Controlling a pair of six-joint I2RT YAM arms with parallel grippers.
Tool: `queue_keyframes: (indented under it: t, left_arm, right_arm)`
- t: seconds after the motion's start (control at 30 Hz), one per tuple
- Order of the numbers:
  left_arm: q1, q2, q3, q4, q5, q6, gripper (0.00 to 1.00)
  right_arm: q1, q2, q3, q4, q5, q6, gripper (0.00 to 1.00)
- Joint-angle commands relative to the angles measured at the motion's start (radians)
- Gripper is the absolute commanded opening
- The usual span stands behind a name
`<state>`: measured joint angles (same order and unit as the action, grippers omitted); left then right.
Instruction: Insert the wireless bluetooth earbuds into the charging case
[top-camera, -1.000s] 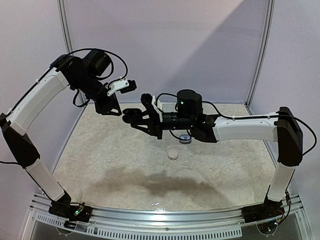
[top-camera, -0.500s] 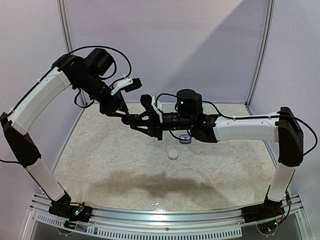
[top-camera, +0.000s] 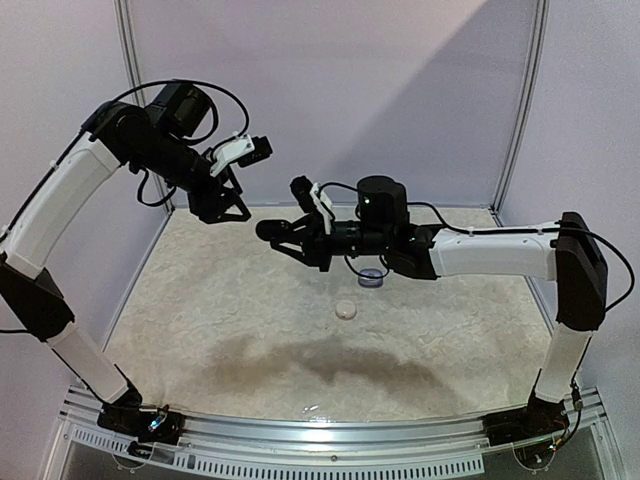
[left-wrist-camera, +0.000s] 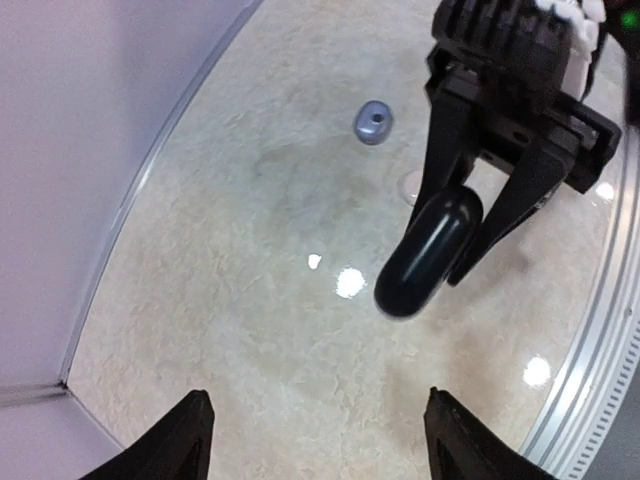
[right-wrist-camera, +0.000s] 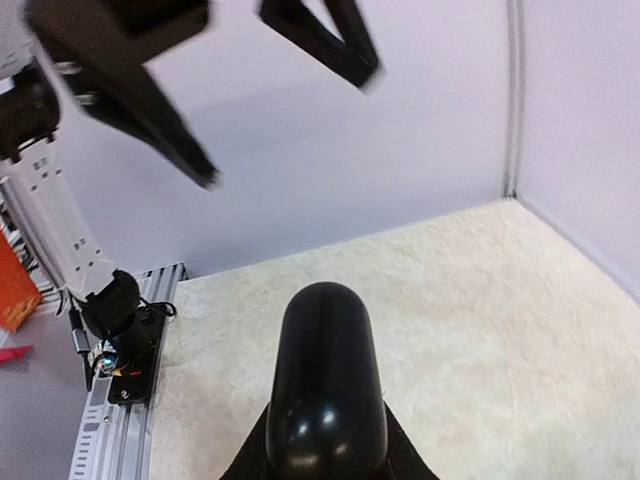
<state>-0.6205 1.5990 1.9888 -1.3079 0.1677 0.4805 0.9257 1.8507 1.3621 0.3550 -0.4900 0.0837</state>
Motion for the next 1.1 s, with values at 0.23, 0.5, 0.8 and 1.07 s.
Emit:
queue_keyframes:
  t: [0.23, 0.5, 0.8, 1.07]
  left_arm:
    - [0.039, -0.050, -0.164, 0.110, -0.267, -0.129, 0.86]
    - [0.039, -0.057, -0.186, 0.107, -0.260, -0.126, 0.88]
    - [0.039, -0.059, -0.184, 0.104, -0.254, -0.112, 0.88]
    - [0.039, -0.055, -0.166, 0.098, -0.252, -0.102, 0.88]
  right_arm:
    - [-0.067, 0.262, 0.131, -0.355, 0.005, 0.587, 0.11]
    - [-0.118, 0.398, 0.121, -0.332, -0.088, 0.847, 0.11]
    - [-0.143, 0.445, 0.120, -0.381, -0.130, 0.916, 0.43]
    - [-0.146, 0.396, 0.181, -0.584, -0.078, 0.857, 0.92]
